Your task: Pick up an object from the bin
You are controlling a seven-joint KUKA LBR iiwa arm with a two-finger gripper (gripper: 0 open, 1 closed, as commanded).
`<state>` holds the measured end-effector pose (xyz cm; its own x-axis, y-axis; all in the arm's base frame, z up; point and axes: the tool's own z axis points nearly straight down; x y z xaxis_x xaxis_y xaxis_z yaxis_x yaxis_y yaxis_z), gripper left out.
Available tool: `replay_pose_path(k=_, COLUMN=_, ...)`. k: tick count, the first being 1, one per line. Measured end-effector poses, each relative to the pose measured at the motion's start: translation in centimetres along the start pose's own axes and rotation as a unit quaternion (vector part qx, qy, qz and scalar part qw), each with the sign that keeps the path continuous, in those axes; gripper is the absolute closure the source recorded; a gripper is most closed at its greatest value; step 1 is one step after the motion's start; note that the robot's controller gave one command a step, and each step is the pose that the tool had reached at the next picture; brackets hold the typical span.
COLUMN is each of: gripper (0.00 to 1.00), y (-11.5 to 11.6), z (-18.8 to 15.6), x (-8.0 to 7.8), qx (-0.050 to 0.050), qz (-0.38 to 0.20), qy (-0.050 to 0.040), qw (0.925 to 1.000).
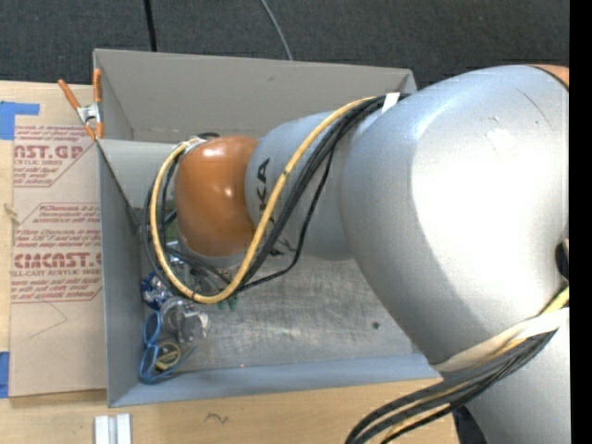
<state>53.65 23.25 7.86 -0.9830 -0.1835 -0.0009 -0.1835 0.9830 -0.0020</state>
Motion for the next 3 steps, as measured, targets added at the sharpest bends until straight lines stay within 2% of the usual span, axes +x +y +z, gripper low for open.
replay_pose_path(k=1, gripper=1.00, y=0.0, z=-0.3, x=-0.3, qx=-0.001, qz=0.001, qy=-0.0055, qw=1.0000)
replay_pose_path(k=2, gripper=1.00, y=0.3, z=-12.9, x=-1.8, qx=-0.002, qz=0.011, qy=-0.0047, qw=0.9999)
replay_pose_path(k=3, gripper=1.00, y=-0.8, z=-2.3, x=1.8, qx=0.000, qz=0.053, qy=0.0050, qw=0.9986)
